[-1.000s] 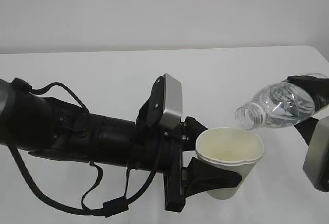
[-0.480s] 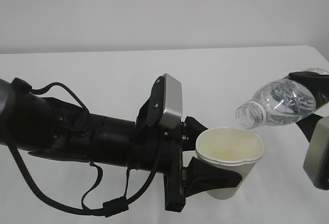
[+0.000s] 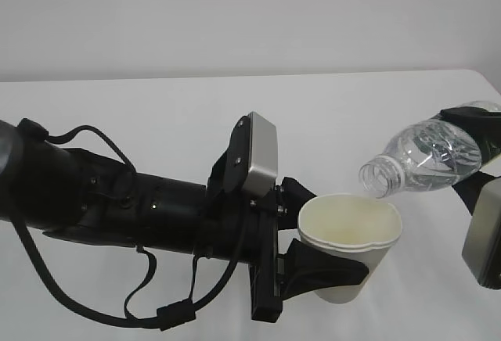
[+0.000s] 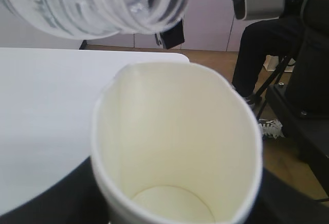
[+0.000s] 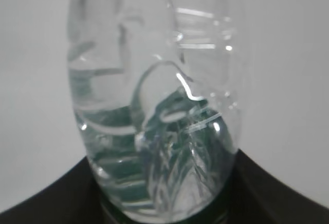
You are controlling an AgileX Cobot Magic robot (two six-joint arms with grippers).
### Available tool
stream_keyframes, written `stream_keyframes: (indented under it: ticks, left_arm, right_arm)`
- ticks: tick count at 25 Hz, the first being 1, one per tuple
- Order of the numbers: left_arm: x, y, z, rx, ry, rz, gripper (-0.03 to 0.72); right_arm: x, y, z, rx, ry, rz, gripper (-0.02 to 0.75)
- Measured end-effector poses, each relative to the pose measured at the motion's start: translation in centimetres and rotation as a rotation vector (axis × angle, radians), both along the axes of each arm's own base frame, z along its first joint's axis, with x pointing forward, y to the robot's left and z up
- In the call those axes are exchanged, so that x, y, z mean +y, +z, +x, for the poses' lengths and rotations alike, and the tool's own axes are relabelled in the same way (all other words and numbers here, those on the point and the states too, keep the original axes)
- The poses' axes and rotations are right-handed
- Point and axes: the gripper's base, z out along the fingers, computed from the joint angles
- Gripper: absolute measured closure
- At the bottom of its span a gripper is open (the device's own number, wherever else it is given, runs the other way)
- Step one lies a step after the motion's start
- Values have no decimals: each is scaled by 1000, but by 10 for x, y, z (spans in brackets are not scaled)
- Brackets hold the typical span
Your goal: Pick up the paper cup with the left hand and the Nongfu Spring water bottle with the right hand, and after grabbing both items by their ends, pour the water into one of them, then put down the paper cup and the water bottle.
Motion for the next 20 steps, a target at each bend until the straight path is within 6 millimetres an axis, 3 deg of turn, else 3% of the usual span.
stream_keyframes:
  ticks: [20]
  left_arm:
    - [0,0,0,0,1,-1,259]
  right_arm:
    - [-1,3,1,-31,-7,0,312]
